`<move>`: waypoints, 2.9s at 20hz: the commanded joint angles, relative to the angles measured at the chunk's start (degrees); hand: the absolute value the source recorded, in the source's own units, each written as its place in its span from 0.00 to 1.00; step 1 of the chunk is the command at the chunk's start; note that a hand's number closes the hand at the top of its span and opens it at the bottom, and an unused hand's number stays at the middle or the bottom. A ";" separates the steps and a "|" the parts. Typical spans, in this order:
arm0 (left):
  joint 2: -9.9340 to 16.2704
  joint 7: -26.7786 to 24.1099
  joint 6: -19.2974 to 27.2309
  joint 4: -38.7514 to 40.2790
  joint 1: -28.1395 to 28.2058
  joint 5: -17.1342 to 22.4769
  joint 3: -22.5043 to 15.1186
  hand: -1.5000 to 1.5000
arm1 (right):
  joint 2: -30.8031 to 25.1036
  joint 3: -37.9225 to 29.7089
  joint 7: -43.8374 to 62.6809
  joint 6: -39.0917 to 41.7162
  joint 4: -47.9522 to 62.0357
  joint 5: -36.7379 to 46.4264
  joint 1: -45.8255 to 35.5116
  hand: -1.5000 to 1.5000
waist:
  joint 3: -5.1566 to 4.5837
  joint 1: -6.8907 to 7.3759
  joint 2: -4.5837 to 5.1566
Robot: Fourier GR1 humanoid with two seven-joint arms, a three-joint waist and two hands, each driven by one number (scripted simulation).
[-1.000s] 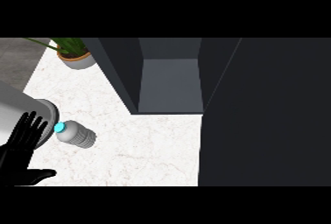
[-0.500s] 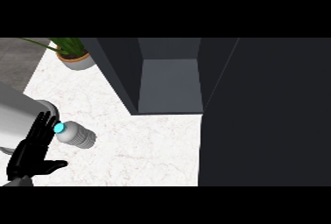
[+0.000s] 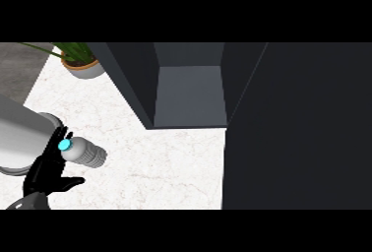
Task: Pick up the bottled water, place it into the cabinet and close the cabinet
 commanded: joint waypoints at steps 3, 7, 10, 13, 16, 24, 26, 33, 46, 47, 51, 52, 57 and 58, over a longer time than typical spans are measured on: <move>0.70 -6.59 -0.59 12.35 -5.54 -1.92 -0.04 0.00 | 0.50 0.57 -1.66 0.88 3.23 1.14 -1.85 0.00 | -0.21 -0.20 0.20; 0.41 -5.93 -1.52 13.66 -6.68 -1.48 -0.21 0.00 | 2.60 3.87 -1.24 -0.94 3.44 4.36 -1.56 0.00 | -0.18 0.02 0.11; 1.57 -7.86 -5.22 16.14 -6.73 -0.97 0.68 0.00 | 1.42 1.32 1.42 -1.61 2.46 1.72 -4.07 0.00 | -0.29 -0.22 0.40; 0.40 -8.56 -7.04 15.96 -5.78 -1.11 -0.06 0.00 | 2.14 2.89 -0.59 -1.42 4.05 3.51 -2.81 0.00 | -0.24 -0.17 0.24; 0.12 -5.89 -8.89 17.21 -7.96 -0.08 0.56 0.00 | 1.63 1.71 2.80 -2.40 0.91 0.93 -4.26 0.00 | -0.31 -0.41 0.44; -1.50 -1.74 -10.03 17.37 -11.24 1.58 1.03 0.00 | 1.46 4.34 -0.92 -0.69 1.73 3.13 0.11 0.00 | -0.26 -0.88 0.25; -2.42 -2.90 -10.29 17.18 -11.16 1.51 0.93 0.00 | 2.44 5.25 -0.85 -1.74 1.93 3.98 -0.33 0.00 | -0.33 -1.11 0.41; -6.49 -8.41 -8.80 14.59 -8.54 -2.37 -3.31 1.00 | 0.79 2.22 3.96 -2.53 -0.59 0.04 -3.81 0.00 | -0.26 -0.26 0.35; -7.89 -8.76 -6.42 10.41 -6.29 0.50 -2.68 1.00 | 1.76 2.33 1.49 -3.46 3.94 2.32 -5.95 0.00 | -0.06 0.98 -0.18; -8.19 -12.31 -5.12 10.90 -4.66 0.06 -2.45 1.00 | 1.20 1.82 -3.58 -0.48 7.17 1.72 -2.81 0.00 | -0.09 0.48 -0.09; -7.31 -11.11 -4.21 9.42 -4.39 2.79 -0.90 1.00 | -0.33 1.08 2.32 -2.00 -0.06 -1.16 -1.46 0.00 | -0.08 0.63 -0.14; -8.04 -9.81 -3.12 8.07 -4.89 3.31 -1.14 1.00 | 1.94 2.66 -1.31 -3.16 7.38 3.91 -4.35 0.00 | -0.06 0.87 -0.16; -9.70 -9.78 -4.93 6.75 -3.77 6.53 -0.02 1.00 | -0.91 0.10 -0.48 -0.67 3.13 -0.95 -1.46 0.00 | -0.08 0.67 -0.15; -10.52 -5.58 -4.86 3.55 -4.42 7.68 -0.54 1.00 | -0.98 0.12 -1.10 -0.33 4.43 -0.35 -2.02 0.00 | -0.01 1.08 -0.32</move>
